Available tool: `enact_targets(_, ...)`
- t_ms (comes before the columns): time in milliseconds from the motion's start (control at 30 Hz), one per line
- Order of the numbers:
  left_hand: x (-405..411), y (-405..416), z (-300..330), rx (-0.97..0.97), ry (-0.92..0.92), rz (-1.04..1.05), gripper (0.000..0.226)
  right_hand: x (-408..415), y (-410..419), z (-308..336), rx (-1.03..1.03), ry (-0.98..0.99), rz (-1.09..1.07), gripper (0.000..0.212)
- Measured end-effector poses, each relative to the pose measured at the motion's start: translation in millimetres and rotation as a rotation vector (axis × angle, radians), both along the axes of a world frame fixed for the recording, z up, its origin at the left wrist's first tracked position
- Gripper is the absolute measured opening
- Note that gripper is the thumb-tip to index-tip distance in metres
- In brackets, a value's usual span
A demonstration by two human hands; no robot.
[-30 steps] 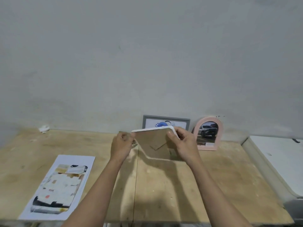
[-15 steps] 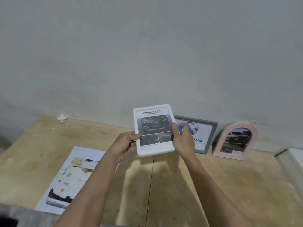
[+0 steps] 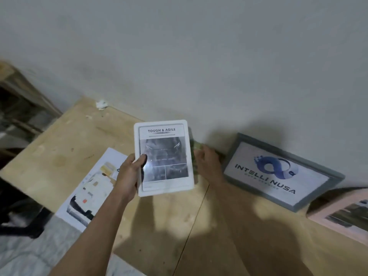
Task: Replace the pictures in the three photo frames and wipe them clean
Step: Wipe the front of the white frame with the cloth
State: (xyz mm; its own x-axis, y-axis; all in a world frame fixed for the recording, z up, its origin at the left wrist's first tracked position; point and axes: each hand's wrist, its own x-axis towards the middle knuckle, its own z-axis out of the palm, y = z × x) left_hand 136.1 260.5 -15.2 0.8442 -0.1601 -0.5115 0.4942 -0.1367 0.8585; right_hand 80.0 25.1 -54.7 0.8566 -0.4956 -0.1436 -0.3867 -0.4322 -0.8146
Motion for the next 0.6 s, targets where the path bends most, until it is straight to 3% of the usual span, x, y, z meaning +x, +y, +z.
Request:
enact_targets(67, 2, 8, -11, -0.003, 0.010, 0.072, 0.016, 28, -12, -38, -0.294, 0.150, 0.186, 0.031)
enact_targets(133, -3, 13, -16, 0.011, 0.025, 0.112, 0.020, 36, -19, -69, -0.540, 0.396, 0.322, 0.062)
enact_targets(233, -10, 16, -28, 0.020, 0.053, 0.128, 0.031, 35, -25, -90, -0.642, 0.445, 0.375, 0.069)
enact_targets(300, -17, 13, -28, 0.023, 0.069, 0.110, 0.027, 30, -27, -84, -0.591, 0.357, 0.360, 0.052)
enact_targets(400, -29, 11, -25, -0.020, 0.065, 0.061, 0.013, 9, -21, -53, -0.184, 0.195, 0.167, 0.018)
enact_targets(467, -38, 11, -22, -0.029, 0.059, 0.015, 0.019, -12, -14, -26, -0.003, 0.112, -0.011, 0.018)
enact_targets(600, -68, 8, -20, 0.010, 0.029, -0.133, 0.023, -67, -5, 26, -0.006, -0.050, -0.156, 0.012)
